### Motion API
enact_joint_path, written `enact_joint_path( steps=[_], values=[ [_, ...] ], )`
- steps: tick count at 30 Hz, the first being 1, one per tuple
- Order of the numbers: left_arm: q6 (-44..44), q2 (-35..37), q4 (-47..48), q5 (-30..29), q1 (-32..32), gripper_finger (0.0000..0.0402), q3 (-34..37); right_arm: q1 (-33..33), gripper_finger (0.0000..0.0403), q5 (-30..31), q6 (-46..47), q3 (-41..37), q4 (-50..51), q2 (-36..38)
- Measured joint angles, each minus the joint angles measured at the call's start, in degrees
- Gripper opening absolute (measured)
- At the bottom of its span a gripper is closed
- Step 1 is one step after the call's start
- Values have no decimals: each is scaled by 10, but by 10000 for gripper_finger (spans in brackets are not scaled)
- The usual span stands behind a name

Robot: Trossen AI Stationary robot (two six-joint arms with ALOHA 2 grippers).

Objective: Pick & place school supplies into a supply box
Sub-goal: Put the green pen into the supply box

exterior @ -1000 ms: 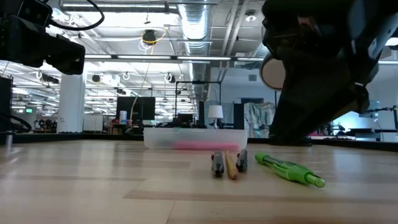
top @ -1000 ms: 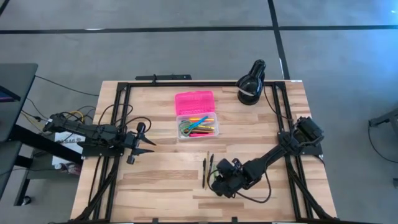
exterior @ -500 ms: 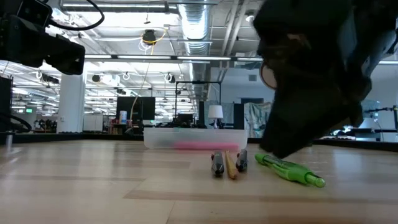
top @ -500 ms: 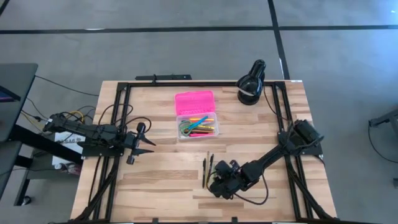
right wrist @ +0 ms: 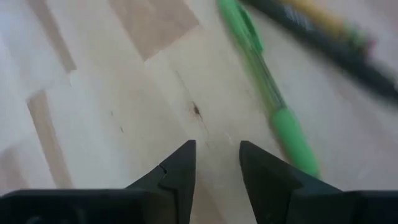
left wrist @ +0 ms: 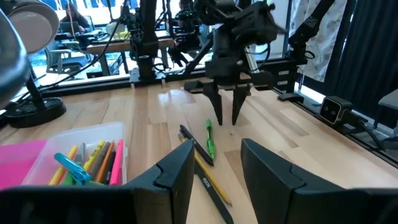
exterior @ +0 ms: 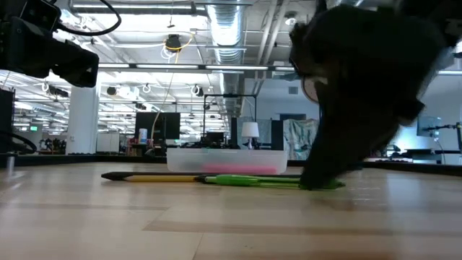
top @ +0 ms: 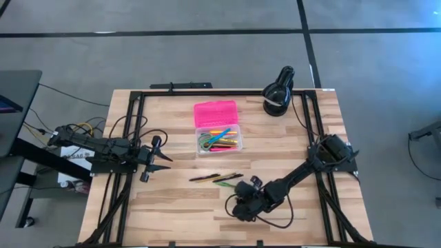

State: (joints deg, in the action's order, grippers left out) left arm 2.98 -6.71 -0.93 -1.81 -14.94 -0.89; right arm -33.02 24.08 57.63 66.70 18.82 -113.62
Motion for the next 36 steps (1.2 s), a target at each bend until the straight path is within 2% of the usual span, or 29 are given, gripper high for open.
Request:
enact_joint_path(
  steps=[6,9,12,17,22,32,36],
  values=[
    [-5,0,0,0,0,128,0,-2,108,18,-194,41,-2,4],
    [-7,0,0,0,0,128,0,5,107,22,-248,44,1,2],
    [-13,0,0,0,0,128,0,24,107,27,-262,42,46,-2],
    [-24,0,0,0,0,128,0,55,107,28,-265,28,48,-2],
    [-28,0,1,1,0,128,0,68,107,-12,-299,29,23,-2],
    [-28,0,2,4,0,128,0,71,107,-19,-322,29,-1,-10],
    [-28,0,2,5,0,128,0,76,107,-41,-322,30,-8,-27]
  ],
)
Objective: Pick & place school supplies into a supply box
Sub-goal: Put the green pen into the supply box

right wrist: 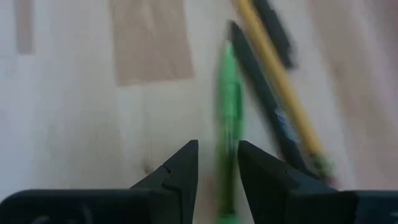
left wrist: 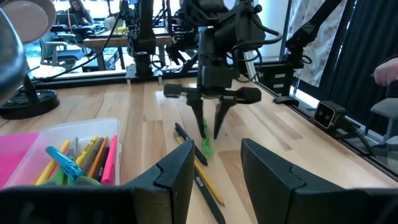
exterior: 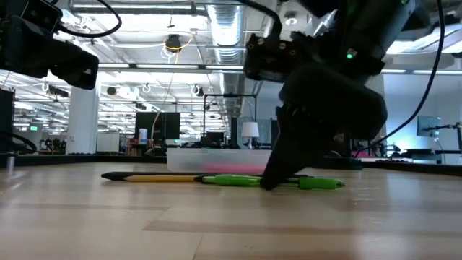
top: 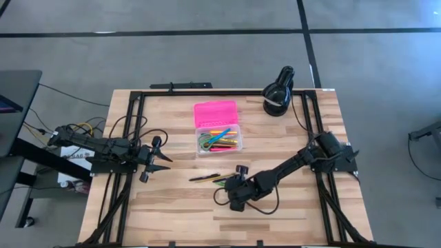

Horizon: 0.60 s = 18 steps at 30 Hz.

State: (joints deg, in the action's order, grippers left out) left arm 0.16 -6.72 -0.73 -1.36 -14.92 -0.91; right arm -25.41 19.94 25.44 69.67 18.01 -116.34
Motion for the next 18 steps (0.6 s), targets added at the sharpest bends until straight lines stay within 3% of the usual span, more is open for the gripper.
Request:
enact_joint_path(
  steps=[9,18],
  values=[
    [-2,0,0,0,0,128,0,0,99,-1,13,2,8,-23],
    [-5,0,0,-1,0,128,0,2,12,-60,13,2,27,-11]
  ],
)
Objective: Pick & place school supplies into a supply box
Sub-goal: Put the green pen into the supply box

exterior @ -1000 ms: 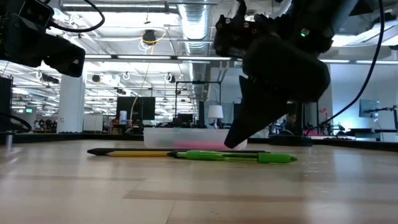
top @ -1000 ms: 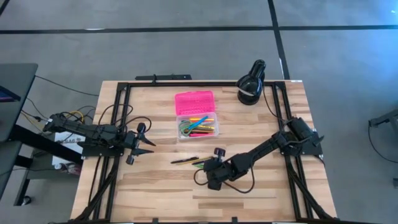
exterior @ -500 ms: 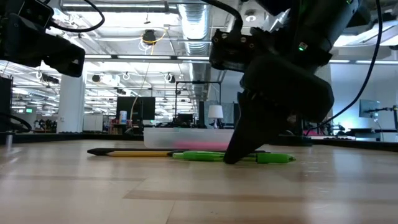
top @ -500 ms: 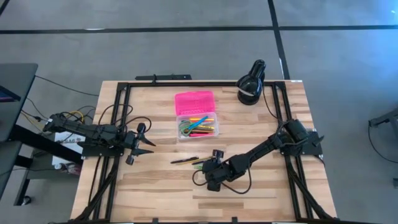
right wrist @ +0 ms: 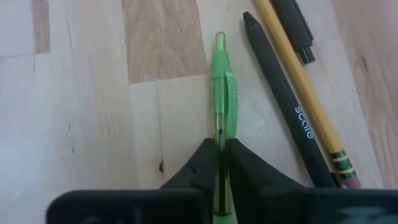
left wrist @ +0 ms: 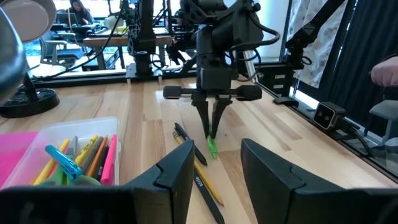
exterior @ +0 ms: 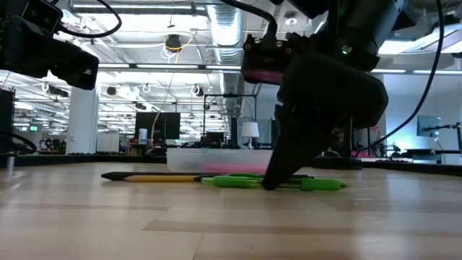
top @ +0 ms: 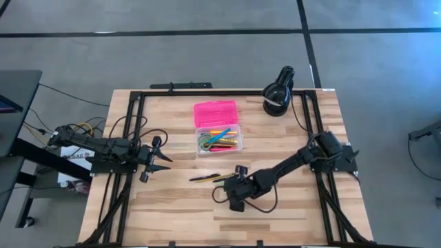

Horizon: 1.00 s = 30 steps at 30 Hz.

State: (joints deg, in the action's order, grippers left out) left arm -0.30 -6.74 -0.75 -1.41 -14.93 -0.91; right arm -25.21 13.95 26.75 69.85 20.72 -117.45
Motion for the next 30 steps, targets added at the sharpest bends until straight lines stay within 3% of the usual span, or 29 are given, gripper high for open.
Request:
enact_joint_path(
  steps=[7,12,23,30],
  values=[
    [-6,0,0,-1,0,128,0,2,30,-17,0,8,26,1],
    [-6,0,0,-4,0,128,0,3,19,-26,-2,20,55,0],
    [-11,0,0,-4,0,128,0,37,59,-124,2,63,129,-2],
    [-15,0,0,-4,0,128,0,58,63,-166,2,64,147,-1]
  ],
)
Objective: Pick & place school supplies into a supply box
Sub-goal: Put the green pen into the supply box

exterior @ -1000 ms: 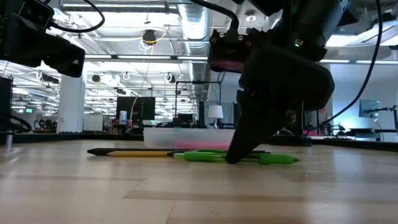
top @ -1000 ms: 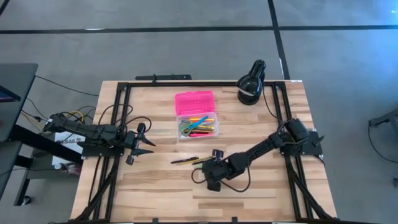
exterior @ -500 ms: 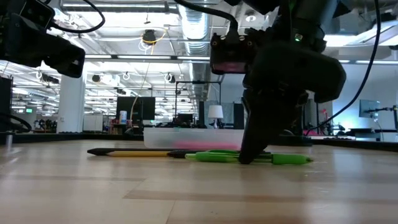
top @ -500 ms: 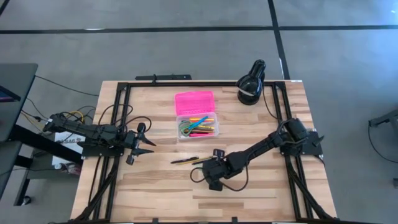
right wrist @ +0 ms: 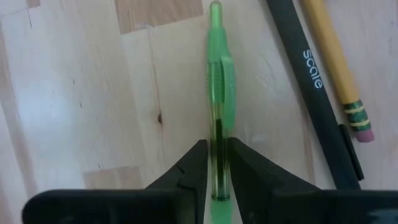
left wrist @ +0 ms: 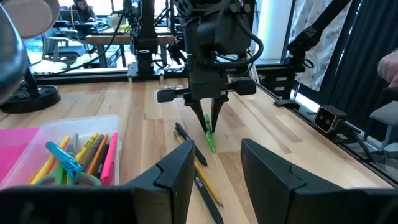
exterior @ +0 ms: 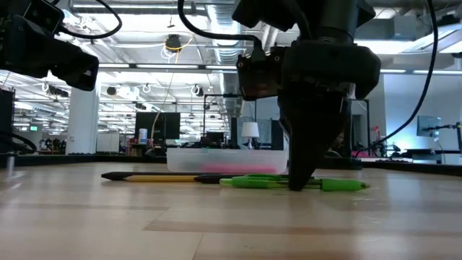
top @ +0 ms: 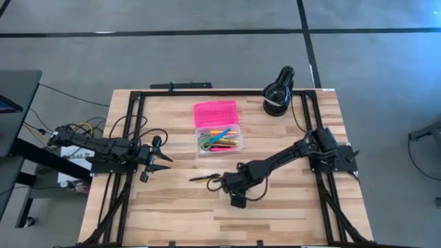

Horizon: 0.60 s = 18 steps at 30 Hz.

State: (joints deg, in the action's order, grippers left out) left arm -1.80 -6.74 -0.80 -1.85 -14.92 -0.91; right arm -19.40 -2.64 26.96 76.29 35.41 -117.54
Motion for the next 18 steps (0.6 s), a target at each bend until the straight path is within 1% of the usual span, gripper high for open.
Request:
enact_joint_path(
  steps=[6,14,18],
  values=[
    [0,0,0,0,0,128,0,0,58,4,-6,0,1,0],
    [0,0,0,-1,0,128,0,0,17,9,-21,0,1,0],
    [0,0,0,-1,0,128,0,0,11,10,-21,0,1,0]
  ],
)
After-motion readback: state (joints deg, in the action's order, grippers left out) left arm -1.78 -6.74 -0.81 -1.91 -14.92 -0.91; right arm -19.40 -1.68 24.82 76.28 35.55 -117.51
